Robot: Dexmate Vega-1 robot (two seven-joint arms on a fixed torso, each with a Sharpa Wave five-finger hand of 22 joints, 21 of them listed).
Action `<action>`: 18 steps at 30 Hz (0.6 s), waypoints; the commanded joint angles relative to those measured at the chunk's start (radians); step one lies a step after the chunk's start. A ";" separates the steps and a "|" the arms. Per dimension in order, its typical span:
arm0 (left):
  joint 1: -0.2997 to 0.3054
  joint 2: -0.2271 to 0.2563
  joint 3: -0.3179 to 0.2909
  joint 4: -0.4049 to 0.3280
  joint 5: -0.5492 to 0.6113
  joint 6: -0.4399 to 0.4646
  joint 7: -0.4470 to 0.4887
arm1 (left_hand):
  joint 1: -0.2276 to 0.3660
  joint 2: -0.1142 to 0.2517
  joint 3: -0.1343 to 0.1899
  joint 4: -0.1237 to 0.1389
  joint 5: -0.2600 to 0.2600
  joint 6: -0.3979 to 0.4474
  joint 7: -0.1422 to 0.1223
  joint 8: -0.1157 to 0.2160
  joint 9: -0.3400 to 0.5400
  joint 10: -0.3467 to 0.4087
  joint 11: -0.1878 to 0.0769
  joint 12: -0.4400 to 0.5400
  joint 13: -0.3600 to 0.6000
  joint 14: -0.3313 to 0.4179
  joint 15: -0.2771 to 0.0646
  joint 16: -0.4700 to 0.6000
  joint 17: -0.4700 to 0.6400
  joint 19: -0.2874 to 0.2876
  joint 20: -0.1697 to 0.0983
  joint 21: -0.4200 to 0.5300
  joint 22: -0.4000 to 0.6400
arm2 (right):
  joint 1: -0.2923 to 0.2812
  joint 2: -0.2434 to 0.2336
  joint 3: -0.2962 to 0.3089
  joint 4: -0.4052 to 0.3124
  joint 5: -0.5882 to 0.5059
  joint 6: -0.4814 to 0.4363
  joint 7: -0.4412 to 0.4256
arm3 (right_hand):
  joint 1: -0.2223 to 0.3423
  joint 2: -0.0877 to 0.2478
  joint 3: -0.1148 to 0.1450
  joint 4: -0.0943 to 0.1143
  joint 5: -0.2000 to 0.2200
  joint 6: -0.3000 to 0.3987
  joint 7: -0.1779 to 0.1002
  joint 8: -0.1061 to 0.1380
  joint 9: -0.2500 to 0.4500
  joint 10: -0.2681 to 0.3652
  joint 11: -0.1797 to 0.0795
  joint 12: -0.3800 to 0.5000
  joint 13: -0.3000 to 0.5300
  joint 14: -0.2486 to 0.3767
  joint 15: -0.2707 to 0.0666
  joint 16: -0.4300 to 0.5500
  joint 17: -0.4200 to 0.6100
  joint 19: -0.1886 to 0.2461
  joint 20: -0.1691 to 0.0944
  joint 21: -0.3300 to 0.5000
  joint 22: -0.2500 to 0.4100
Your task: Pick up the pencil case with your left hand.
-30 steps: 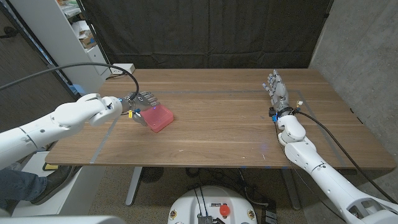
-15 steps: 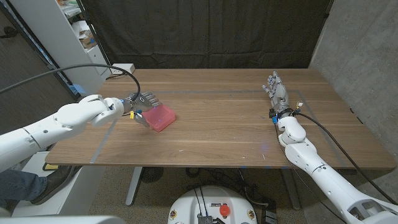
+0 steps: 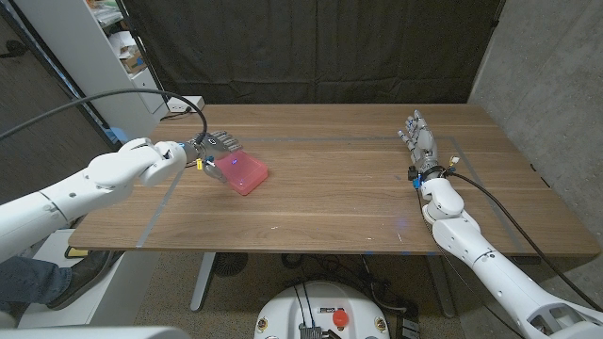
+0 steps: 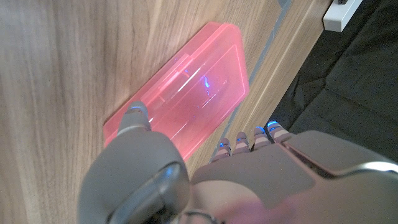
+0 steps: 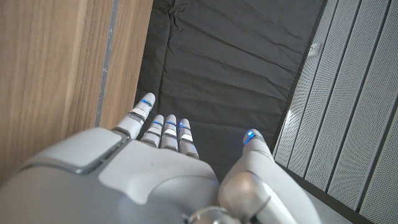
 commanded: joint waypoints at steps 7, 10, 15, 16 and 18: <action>-0.133 -0.101 0.106 0.163 -0.005 -0.035 -0.007 | 0.004 0.002 -0.024 0.000 -0.005 -0.428 -0.017 0.019 0.001 -0.374 -0.019 0.037 0.000 -0.330 -0.013 0.019 0.002 -0.268 0.001 0.020 0.002 | -0.013 -0.008 0.003 -0.004 -0.001 -0.012 -0.013 | 0.007 0.011 -0.003 -0.002 0.007 0.007 -0.005 -0.003 0.005 -0.002 0.001 -0.001 0.001 -0.003 0.010 0.003 -0.001 -0.007 -0.002 -0.001 0.002; -0.183 -0.125 0.138 0.206 0.008 -0.063 -0.020 | 0.005 -0.001 -0.029 0.000 -0.006 -0.412 -0.023 0.023 0.001 -0.353 -0.029 0.044 -0.001 -0.318 -0.020 0.020 0.001 -0.254 -0.006 0.024 0.002 | -0.013 -0.008 0.004 -0.004 -0.001 -0.014 -0.017 | 0.007 0.011 -0.003 -0.002 0.007 0.007 -0.005 -0.003 0.005 0.000 0.002 0.000 0.001 -0.004 0.010 0.003 -0.001 -0.006 -0.002 -0.001 0.002; -0.220 -0.148 0.169 0.228 0.015 -0.088 -0.013 | 0.006 -0.002 -0.034 0.000 -0.006 -0.393 -0.027 0.028 0.000 -0.335 -0.040 0.049 -0.001 -0.308 -0.028 0.021 0.001 -0.245 -0.006 0.025 0.002 | -0.012 -0.003 0.006 0.007 0.003 -0.008 -0.017 | 0.008 0.011 -0.004 -0.003 0.007 0.007 -0.005 -0.003 0.005 -0.002 0.002 -0.001 0.001 -0.003 0.010 0.003 -0.001 -0.006 -0.001 -0.001 0.002; -0.225 -0.151 0.174 0.233 0.016 -0.094 -0.002 | 0.007 -0.002 -0.037 0.000 -0.006 -0.381 -0.029 0.030 0.000 -0.326 -0.042 0.051 -0.001 -0.298 -0.029 0.023 0.001 -0.230 -0.005 0.030 0.001 | -0.012 -0.002 0.007 0.009 0.004 -0.006 -0.016 | 0.008 0.011 -0.004 -0.003 0.007 0.007 -0.004 -0.003 0.005 -0.001 0.002 -0.001 0.001 -0.003 0.010 0.003 -0.001 -0.007 -0.001 -0.001 0.002; -0.224 -0.155 0.177 0.241 0.013 -0.099 0.035 | 0.018 0.000 -0.043 -0.003 -0.003 -0.339 -0.027 0.039 -0.001 -0.293 -0.047 0.059 -0.003 -0.249 -0.037 0.033 0.000 -0.180 0.007 0.042 0.000 | -0.013 -0.001 0.008 0.012 0.006 -0.003 -0.016 | 0.008 0.011 -0.004 -0.003 0.007 0.007 -0.004 -0.003 0.005 -0.001 0.003 -0.001 0.001 -0.003 0.009 0.003 -0.001 -0.007 -0.001 -0.001 0.002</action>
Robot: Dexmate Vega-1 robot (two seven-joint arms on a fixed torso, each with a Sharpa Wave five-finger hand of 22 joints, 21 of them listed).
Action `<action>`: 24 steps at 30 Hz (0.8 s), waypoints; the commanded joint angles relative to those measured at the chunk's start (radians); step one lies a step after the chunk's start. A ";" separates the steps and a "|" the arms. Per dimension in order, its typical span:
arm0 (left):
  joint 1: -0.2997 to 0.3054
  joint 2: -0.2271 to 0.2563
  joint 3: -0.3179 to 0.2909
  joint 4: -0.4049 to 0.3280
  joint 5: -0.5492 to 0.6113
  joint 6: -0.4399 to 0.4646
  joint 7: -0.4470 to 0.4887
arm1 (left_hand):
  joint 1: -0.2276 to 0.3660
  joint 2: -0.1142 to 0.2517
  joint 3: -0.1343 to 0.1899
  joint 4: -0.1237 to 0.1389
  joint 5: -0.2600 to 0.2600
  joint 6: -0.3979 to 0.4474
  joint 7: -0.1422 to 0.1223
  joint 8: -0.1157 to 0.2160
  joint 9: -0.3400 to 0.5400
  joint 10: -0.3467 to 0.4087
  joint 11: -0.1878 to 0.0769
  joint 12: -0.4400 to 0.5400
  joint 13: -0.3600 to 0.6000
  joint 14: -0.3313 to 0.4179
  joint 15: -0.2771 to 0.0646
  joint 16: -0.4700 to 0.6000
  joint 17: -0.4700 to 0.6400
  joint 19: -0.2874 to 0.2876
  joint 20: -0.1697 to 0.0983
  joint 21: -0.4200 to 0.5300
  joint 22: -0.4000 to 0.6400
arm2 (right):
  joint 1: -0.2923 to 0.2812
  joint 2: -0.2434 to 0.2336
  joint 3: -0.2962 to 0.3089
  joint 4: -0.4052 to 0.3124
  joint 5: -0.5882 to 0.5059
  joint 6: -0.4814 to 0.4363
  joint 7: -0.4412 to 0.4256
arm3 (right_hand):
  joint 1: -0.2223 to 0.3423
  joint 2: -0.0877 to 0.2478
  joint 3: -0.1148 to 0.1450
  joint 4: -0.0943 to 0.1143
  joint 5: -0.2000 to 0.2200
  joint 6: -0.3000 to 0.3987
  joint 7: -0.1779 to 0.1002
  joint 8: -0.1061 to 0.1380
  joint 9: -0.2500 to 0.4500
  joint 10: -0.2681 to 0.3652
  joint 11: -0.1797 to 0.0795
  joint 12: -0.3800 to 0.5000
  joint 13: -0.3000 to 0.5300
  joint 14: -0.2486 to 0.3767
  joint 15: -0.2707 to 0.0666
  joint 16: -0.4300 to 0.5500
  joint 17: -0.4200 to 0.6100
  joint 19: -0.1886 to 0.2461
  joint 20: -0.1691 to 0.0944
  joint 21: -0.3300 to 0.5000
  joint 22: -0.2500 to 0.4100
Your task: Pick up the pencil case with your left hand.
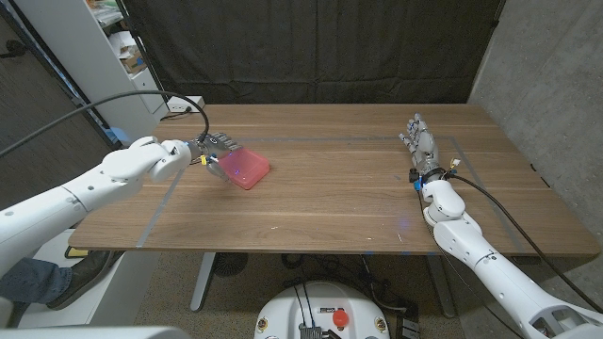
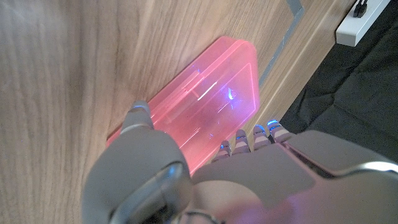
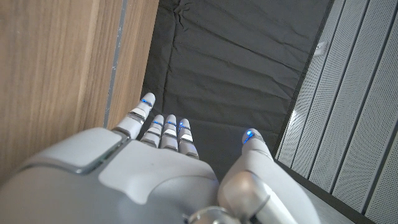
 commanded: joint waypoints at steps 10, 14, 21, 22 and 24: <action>-0.071 -0.059 0.081 0.100 -0.018 -0.061 0.115 | 0.171 0.008 -0.060 -0.051 0.047 0.114 -0.052 0.075 0.000 0.147 -0.179 0.089 -0.013 0.185 -0.173 0.039 -0.009 0.284 -0.017 0.080 -0.006 | -0.008 0.004 0.012 0.010 0.008 0.013 -0.007 | -0.001 0.003 -0.006 -0.003 0.007 0.006 -0.006 -0.003 0.005 -0.002 0.001 -0.001 0.001 -0.003 0.009 0.003 0.004 -0.008 -0.001 -0.001 0.002; -0.066 -0.057 0.078 0.102 -0.048 -0.061 0.117 | 0.203 0.015 -0.064 -0.056 0.050 0.214 -0.065 0.090 0.000 0.236 -0.199 0.100 -0.013 0.254 -0.211 0.039 -0.011 0.356 -0.043 0.087 -0.006 | -0.011 0.004 0.013 0.007 0.008 0.015 -0.007 | -0.001 0.003 -0.006 -0.003 0.007 0.007 -0.005 -0.003 0.005 0.000 0.000 0.000 0.001 -0.003 0.011 0.003 0.003 -0.008 -0.001 -0.001 0.002; -0.042 -0.043 0.070 0.083 -0.067 -0.036 0.129 | 0.242 0.021 -0.071 -0.060 0.048 0.315 -0.089 0.095 0.002 0.340 -0.220 0.107 -0.012 0.359 -0.243 0.043 -0.011 0.481 -0.046 0.107 -0.005 | -0.011 0.007 0.012 0.011 0.010 0.020 -0.003 | -0.001 0.003 -0.007 -0.003 0.007 0.008 -0.005 -0.003 0.005 0.000 0.002 0.000 0.001 -0.003 0.010 0.003 0.003 -0.007 -0.001 0.000 0.002; -0.043 -0.044 0.068 0.082 -0.079 -0.032 0.109 | 0.246 0.021 -0.072 -0.061 0.047 0.325 -0.090 0.096 0.002 0.351 -0.222 0.108 -0.012 0.370 -0.243 0.044 -0.011 0.488 -0.046 0.107 -0.005 | -0.009 0.007 0.012 0.012 0.010 0.021 -0.001 | -0.001 0.003 -0.007 -0.003 0.007 0.008 -0.005 -0.002 0.005 0.000 0.001 0.000 0.001 -0.002 0.010 0.004 0.003 -0.007 -0.001 0.000 0.002; -0.036 -0.037 0.067 0.076 -0.073 -0.024 0.120 | 0.250 0.022 -0.073 -0.060 0.046 0.340 -0.092 0.098 0.002 0.363 -0.225 0.108 -0.011 0.387 -0.247 0.046 -0.010 0.500 -0.050 0.108 -0.005 | -0.006 0.008 0.011 0.015 0.010 0.020 0.001 | -0.001 0.002 -0.008 -0.004 0.007 0.008 -0.005 -0.002 0.005 0.000 0.001 0.000 0.001 -0.002 0.011 0.004 0.003 -0.007 -0.001 0.000 0.002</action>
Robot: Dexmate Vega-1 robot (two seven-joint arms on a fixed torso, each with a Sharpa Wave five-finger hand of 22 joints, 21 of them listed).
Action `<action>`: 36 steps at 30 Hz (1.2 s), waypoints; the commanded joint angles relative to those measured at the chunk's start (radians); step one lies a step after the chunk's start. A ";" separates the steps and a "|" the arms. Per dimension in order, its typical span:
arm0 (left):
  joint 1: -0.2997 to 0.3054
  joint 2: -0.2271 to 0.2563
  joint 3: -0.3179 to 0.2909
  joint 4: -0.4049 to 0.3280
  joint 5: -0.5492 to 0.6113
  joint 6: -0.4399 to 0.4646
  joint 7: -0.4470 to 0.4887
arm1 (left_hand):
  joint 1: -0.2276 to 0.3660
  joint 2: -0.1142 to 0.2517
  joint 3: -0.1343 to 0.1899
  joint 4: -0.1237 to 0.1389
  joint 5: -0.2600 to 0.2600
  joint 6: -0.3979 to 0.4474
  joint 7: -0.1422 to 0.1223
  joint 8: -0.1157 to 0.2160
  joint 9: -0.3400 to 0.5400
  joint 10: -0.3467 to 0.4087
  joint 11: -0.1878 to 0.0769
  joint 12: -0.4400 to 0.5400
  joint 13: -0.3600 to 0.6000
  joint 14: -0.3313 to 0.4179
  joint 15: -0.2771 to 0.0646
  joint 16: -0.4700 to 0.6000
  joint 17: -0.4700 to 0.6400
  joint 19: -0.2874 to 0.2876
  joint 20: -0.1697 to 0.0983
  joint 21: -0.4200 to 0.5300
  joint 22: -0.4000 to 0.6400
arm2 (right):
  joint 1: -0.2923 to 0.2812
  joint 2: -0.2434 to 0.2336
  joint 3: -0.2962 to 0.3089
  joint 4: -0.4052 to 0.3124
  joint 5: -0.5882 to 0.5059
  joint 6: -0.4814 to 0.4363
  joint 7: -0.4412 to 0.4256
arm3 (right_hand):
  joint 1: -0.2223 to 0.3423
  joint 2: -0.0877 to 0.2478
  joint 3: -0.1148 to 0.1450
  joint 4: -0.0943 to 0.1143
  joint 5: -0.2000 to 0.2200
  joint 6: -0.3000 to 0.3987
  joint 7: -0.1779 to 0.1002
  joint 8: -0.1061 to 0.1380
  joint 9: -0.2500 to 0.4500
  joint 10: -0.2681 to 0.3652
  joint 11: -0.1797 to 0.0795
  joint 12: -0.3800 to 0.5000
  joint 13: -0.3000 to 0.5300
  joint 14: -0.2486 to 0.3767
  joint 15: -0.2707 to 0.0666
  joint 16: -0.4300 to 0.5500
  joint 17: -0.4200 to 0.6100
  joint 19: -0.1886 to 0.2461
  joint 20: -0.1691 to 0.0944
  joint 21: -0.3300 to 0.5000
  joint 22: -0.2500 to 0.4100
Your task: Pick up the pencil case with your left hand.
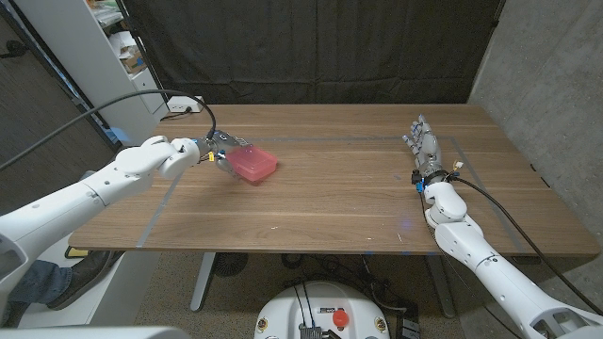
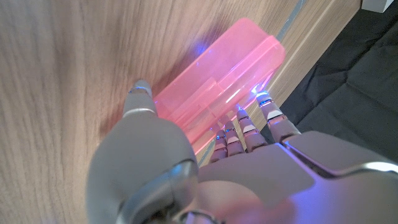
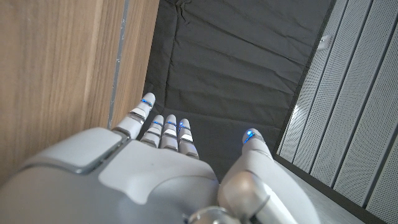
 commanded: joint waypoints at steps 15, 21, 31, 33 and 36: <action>0.050 0.023 -0.019 -0.028 -0.056 0.060 0.048 | 0.118 0.069 0.030 -0.010 -0.029 0.297 -0.129 0.030 0.009 0.279 -0.120 0.017 0.005 0.170 -0.098 0.014 0.009 0.145 -0.047 0.016 0.005 | 0.032 0.013 -0.012 0.038 0.007 0.005 0.031 | -0.002 0.003 -0.006 0.001 0.007 0.007 -0.004 -0.003 0.005 0.001 0.002 0.000 0.001 0.000 0.008 0.004 0.003 -0.007 -0.001 0.000 0.002; 0.052 0.017 -0.021 -0.032 -0.060 0.072 0.052 | 0.159 0.105 0.051 -0.012 -0.065 0.388 -0.142 0.041 0.009 0.372 -0.125 0.026 0.005 0.258 -0.113 0.025 0.011 0.208 -0.064 0.026 0.007 | 0.040 0.013 -0.011 0.051 0.012 0.007 0.041 | -0.002 0.002 -0.007 0.001 0.008 0.008 -0.004 -0.002 0.005 0.000 -0.001 0.000 0.001 0.000 0.008 0.004 0.003 -0.007 -0.002 0.000 0.002; 0.046 0.004 -0.020 -0.038 -0.060 0.091 0.060 | 0.193 0.131 0.072 -0.015 -0.105 0.460 -0.145 0.049 0.010 0.440 -0.128 0.029 0.005 0.316 -0.123 0.023 0.010 0.245 -0.071 0.030 0.008 | 0.041 0.011 -0.008 0.058 0.017 0.011 0.046 | -0.003 0.002 -0.008 0.001 0.008 0.007 -0.002 -0.003 0.005 0.001 0.003 0.000 0.001 0.000 0.008 0.004 0.003 -0.007 -0.003 0.000 0.002; 0.045 0.004 -0.021 -0.038 -0.065 0.091 0.060 | 0.194 0.132 0.072 -0.015 -0.108 0.460 -0.144 0.047 0.010 0.439 -0.130 0.027 0.005 0.314 -0.122 0.022 0.010 0.244 -0.071 0.030 0.008 | 0.041 0.011 -0.008 0.057 0.016 0.012 0.044 | -0.003 0.002 -0.009 0.001 0.008 0.008 -0.002 -0.003 0.005 0.000 0.003 0.000 0.001 -0.001 0.008 0.004 0.003 -0.008 -0.003 0.000 0.002; 0.048 0.006 -0.023 -0.044 -0.066 0.102 0.056 | 0.194 0.133 0.073 -0.015 -0.112 0.460 -0.145 0.046 0.010 0.438 -0.128 0.025 0.006 0.313 -0.121 0.019 0.010 0.244 -0.069 0.029 0.008 | 0.040 0.010 -0.008 0.054 0.016 0.012 0.043 | -0.003 0.003 -0.009 0.001 0.008 0.008 -0.002 -0.003 0.005 -0.001 0.000 -0.001 0.001 -0.001 0.008 0.004 0.003 -0.007 -0.003 0.000 0.002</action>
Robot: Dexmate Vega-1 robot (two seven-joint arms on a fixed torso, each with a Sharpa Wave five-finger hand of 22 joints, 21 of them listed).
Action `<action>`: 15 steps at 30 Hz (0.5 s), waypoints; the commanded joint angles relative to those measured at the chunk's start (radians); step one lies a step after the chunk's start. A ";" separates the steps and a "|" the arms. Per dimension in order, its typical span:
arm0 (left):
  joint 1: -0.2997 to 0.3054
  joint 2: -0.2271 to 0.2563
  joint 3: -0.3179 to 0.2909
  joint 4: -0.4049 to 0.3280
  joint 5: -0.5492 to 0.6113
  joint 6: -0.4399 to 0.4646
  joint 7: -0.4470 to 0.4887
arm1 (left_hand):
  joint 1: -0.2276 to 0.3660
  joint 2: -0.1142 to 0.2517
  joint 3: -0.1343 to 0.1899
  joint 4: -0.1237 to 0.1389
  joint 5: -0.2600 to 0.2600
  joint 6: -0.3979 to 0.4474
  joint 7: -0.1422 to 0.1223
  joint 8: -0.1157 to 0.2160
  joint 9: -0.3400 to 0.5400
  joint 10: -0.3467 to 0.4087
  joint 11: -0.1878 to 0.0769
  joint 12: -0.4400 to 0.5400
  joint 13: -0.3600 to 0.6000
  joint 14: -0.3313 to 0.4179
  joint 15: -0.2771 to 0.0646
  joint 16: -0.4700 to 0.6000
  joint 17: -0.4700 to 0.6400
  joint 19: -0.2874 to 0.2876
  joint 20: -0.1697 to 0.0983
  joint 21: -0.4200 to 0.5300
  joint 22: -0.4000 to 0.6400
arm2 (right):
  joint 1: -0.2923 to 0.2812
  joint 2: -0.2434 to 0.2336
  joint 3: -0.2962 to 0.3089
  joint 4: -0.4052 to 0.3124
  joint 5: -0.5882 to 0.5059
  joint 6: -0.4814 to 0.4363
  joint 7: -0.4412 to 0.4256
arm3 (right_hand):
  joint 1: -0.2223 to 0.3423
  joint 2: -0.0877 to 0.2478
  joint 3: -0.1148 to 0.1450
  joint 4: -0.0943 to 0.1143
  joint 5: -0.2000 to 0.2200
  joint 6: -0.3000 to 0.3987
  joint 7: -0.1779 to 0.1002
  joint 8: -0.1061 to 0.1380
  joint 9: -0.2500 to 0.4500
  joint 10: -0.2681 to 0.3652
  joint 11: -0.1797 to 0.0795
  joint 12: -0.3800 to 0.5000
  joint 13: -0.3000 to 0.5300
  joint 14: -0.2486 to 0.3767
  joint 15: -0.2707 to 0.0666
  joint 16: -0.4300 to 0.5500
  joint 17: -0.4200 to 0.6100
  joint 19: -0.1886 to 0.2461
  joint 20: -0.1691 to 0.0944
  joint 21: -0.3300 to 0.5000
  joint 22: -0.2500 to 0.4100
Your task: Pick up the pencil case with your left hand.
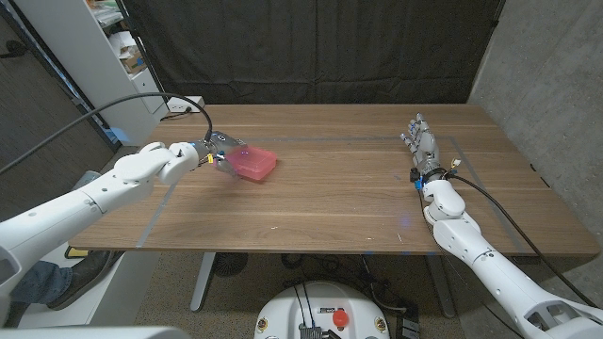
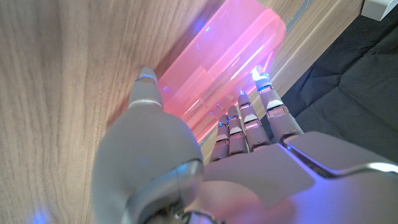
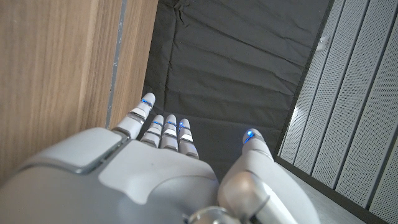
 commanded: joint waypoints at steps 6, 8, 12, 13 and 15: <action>0.004 0.003 -0.011 -0.020 -0.015 0.031 0.011 | 0.095 0.107 0.018 0.009 -0.016 0.277 -0.257 -0.001 0.009 0.248 -0.247 -0.003 0.006 0.086 -0.205 -0.008 0.005 0.062 -0.057 0.001 0.000 | 0.001 -0.001 0.001 0.000 0.001 0.003 0.000 | -0.003 0.003 -0.004 0.001 0.008 0.007 -0.002 -0.003 0.005 0.002 0.002 0.000 0.001 0.000 0.008 0.004 0.003 -0.004 0.001 0.000 0.002; 0.005 0.005 -0.013 -0.024 -0.017 0.032 0.011 | 0.096 0.108 0.019 0.009 -0.019 0.277 -0.258 -0.002 0.009 0.250 -0.246 -0.004 0.006 0.085 -0.203 -0.009 0.005 0.059 -0.056 -0.001 0.000 | 0.001 -0.001 0.000 -0.001 0.000 0.002 -0.001 | -0.003 0.003 -0.004 0.001 0.008 0.007 -0.002 -0.003 0.005 0.001 0.002 0.000 0.001 0.000 0.007 0.004 0.003 -0.004 0.001 0.001 0.002; 0.011 0.010 -0.019 -0.036 -0.015 0.045 0.008 | 0.096 0.108 0.019 0.010 -0.024 0.278 -0.260 -0.004 0.009 0.254 -0.246 -0.005 0.006 0.085 -0.204 -0.012 0.005 0.059 -0.056 -0.002 0.000 | 0.003 0.001 -0.001 -0.002 -0.001 0.005 0.000 | -0.002 0.003 -0.004 0.000 0.009 0.008 -0.003 -0.002 0.005 0.001 0.002 0.000 0.001 -0.001 0.008 0.004 0.002 -0.003 0.001 0.001 0.002; 0.011 0.012 -0.020 -0.039 -0.017 0.045 0.005 | 0.096 0.108 0.019 0.010 -0.025 0.278 -0.259 -0.004 0.009 0.253 -0.246 -0.005 0.006 0.085 -0.204 -0.012 0.005 0.059 -0.056 -0.002 0.000 | 0.003 0.001 0.000 -0.002 -0.001 0.005 0.000 | -0.002 0.003 -0.004 0.000 0.009 0.008 -0.002 -0.002 0.005 0.001 0.002 0.000 0.001 -0.001 0.008 0.004 0.002 -0.003 0.001 0.001 0.002; 0.012 0.018 -0.018 -0.049 0.000 0.054 -0.003 | 0.096 0.109 0.019 0.010 -0.027 0.279 -0.259 -0.005 0.009 0.252 -0.246 -0.007 0.006 0.084 -0.204 -0.014 0.005 0.058 -0.055 -0.003 0.000 | 0.004 0.002 -0.001 -0.002 0.000 0.006 0.001 | -0.002 0.003 -0.004 0.000 0.009 0.009 -0.002 -0.002 0.005 0.001 0.002 0.000 0.001 -0.001 0.008 0.004 0.002 -0.003 0.001 0.001 0.002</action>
